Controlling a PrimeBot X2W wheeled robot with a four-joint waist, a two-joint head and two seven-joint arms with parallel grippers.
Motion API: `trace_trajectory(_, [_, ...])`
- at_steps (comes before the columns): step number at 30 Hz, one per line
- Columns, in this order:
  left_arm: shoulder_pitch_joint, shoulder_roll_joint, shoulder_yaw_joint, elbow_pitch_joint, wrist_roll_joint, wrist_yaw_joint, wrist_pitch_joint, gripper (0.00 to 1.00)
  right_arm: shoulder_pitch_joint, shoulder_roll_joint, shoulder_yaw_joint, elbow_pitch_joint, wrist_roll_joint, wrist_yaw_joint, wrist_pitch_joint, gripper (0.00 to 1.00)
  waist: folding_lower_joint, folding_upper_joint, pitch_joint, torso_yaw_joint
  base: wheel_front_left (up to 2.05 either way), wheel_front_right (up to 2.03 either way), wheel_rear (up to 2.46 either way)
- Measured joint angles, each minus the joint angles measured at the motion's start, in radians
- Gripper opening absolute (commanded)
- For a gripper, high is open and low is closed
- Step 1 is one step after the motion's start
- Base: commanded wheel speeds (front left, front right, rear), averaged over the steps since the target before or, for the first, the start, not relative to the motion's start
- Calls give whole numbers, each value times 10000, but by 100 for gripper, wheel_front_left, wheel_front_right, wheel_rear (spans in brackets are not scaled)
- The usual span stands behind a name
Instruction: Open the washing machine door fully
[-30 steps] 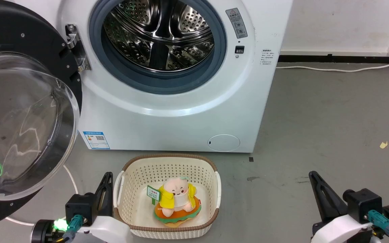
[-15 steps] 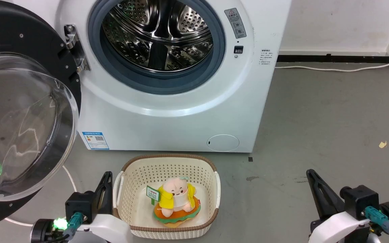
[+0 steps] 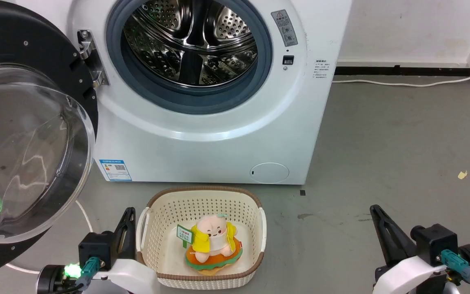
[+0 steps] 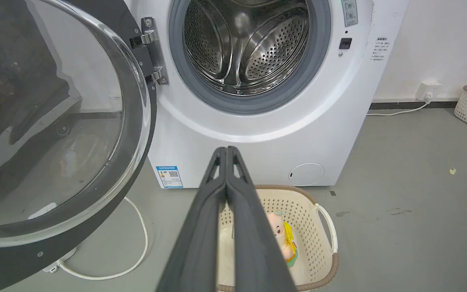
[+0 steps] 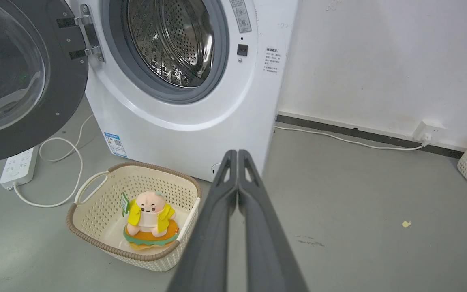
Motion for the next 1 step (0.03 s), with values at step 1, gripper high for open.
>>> trace_trajectory(1, [0, 0, 4, 0, 0, 0, 0, 0, 0, 0, 4, 0, 0, 0, 0, 0, 0, 0, 0, 0, 0, 0, 0])
